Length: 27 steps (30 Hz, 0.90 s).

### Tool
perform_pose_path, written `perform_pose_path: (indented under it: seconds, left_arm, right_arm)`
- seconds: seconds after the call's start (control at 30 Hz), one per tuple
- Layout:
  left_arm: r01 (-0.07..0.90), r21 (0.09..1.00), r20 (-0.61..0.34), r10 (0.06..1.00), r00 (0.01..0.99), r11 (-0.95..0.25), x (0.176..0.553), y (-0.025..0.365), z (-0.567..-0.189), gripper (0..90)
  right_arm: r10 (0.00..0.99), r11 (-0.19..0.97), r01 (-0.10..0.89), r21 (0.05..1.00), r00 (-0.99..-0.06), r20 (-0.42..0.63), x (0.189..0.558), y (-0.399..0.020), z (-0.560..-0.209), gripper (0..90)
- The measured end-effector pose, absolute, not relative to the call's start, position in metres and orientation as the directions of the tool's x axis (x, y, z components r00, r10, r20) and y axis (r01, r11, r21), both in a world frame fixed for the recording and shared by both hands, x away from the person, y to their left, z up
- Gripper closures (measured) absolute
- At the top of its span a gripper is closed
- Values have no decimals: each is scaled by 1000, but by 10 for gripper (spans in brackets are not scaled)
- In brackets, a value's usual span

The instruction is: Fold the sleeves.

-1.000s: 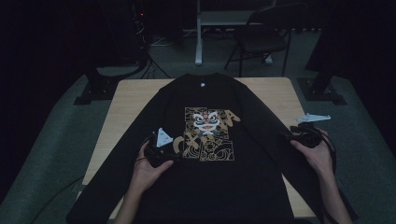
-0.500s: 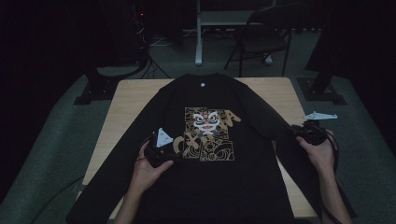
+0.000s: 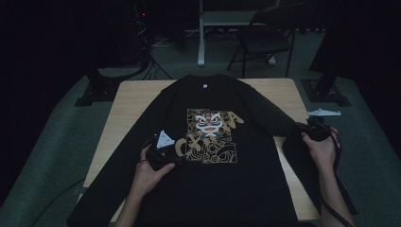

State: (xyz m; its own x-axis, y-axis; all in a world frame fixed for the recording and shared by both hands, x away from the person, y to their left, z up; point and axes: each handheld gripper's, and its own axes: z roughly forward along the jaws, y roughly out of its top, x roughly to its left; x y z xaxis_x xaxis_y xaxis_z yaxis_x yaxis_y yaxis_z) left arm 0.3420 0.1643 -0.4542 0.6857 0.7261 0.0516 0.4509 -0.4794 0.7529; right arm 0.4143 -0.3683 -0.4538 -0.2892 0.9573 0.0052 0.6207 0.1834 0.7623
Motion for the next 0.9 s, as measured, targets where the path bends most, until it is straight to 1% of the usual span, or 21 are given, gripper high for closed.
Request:
perform_pose_path:
  seconds: [0.07, 0.2, 0.7, 0.73, 0.9]
  left_arm:
    - [454, 752, 49, 727, 685, -478, 342, 164, -454, 218]
    - [459, 750, 43, 728, 684, -476, 343, 165, -454, 218]
    - [460, 750, 42, 728, 685, -476, 343, 165, -454, 218]
    - [459, 750, 42, 727, 685, -476, 343, 165, -454, 218]
    - [460, 750, 42, 728, 685, -475, 343, 165, -454, 218]
  right_arm:
    - [957, 187, 617, 764, -290, 0, 415, -365, -454, 875]
    - [947, 201, 596, 778, -322, 2, 414, -355, -450, 875]
    - [908, 250, 488, 836, -419, -27, 412, -319, -408, 875]
    - [900, 261, 469, 844, -435, -36, 411, -312, -402, 875]
    - [888, 275, 443, 853, -456, -50, 409, -303, -392, 875]
